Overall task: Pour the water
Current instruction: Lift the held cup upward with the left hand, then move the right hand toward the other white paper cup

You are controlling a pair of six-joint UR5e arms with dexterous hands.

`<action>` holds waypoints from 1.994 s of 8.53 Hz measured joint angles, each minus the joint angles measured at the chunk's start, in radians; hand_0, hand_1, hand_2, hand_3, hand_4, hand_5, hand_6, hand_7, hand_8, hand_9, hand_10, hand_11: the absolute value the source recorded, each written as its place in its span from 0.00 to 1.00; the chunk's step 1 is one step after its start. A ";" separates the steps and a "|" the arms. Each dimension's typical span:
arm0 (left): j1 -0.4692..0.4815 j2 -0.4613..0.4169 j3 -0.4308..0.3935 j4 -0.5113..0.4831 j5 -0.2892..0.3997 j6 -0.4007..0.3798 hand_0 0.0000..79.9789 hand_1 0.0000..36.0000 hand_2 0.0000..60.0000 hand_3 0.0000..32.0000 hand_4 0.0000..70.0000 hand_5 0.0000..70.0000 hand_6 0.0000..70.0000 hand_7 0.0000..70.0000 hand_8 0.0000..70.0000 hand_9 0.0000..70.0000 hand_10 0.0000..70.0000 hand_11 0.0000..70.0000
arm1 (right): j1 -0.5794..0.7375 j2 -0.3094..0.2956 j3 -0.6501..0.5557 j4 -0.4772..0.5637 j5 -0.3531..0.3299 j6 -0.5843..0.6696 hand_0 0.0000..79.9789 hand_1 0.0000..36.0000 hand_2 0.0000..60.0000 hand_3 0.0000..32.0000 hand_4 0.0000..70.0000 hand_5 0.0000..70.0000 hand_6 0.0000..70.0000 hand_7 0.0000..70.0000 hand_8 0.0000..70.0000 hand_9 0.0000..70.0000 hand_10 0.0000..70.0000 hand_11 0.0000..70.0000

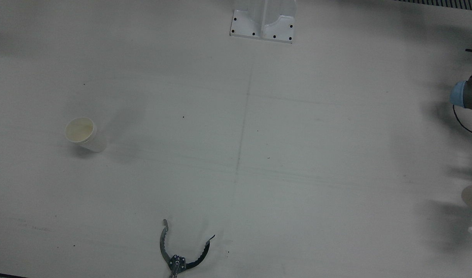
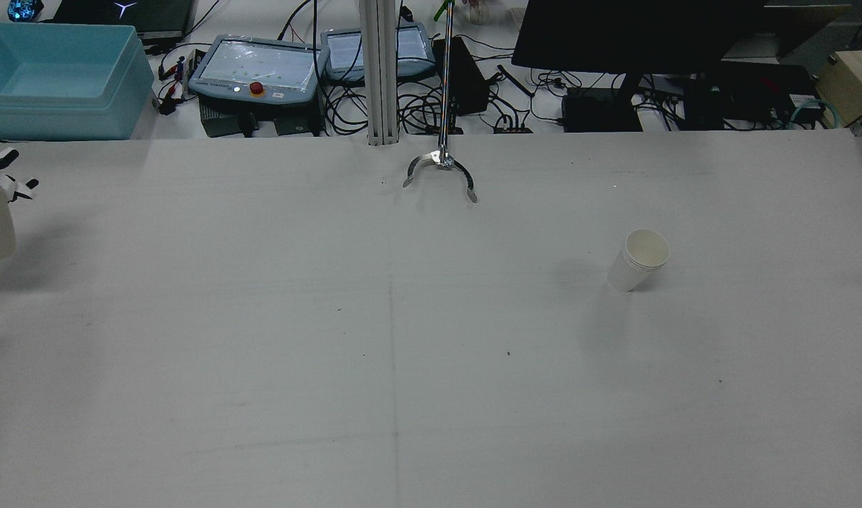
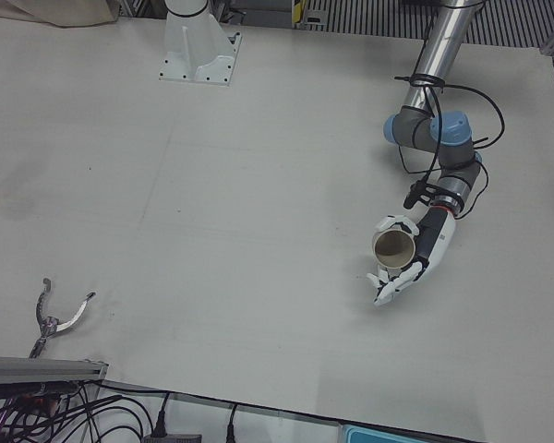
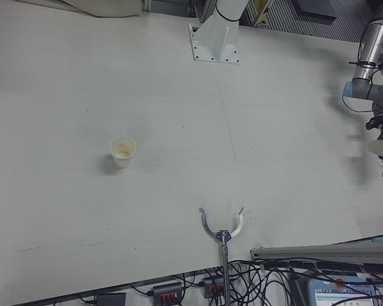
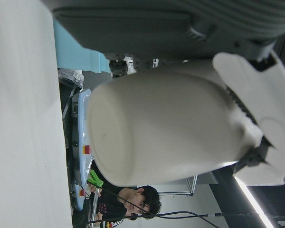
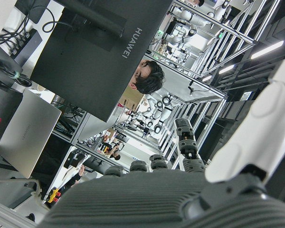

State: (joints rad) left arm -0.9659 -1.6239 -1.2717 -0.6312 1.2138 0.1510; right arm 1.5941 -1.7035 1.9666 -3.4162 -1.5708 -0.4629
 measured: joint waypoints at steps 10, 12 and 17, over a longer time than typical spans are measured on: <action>-0.001 0.036 -0.238 0.079 -0.112 0.116 0.58 1.00 1.00 0.00 0.44 0.00 0.43 0.99 0.43 0.68 0.14 0.24 | -0.120 0.055 -0.357 0.329 0.254 0.040 0.53 0.15 0.00 0.00 0.09 0.00 0.00 0.00 0.05 0.04 0.05 0.08; -0.001 0.036 -0.284 0.135 -0.097 0.115 0.57 1.00 1.00 0.00 0.44 0.00 0.43 0.99 0.43 0.68 0.14 0.23 | -0.290 0.122 -0.504 0.453 0.440 0.046 0.54 0.14 0.00 0.00 0.10 0.00 0.00 0.00 0.06 0.03 0.02 0.04; 0.000 0.062 -0.302 0.164 -0.090 0.114 0.57 1.00 1.00 0.00 0.44 0.00 0.42 0.98 0.43 0.68 0.14 0.23 | -0.737 0.256 -0.620 0.537 0.706 0.068 0.55 0.16 0.00 0.00 0.09 0.00 0.00 0.00 0.07 0.02 0.02 0.03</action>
State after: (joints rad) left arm -0.9661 -1.5617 -1.5738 -0.4674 1.1234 0.2648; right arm 0.8574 -1.4473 1.3467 -2.8787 -0.8647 -0.3952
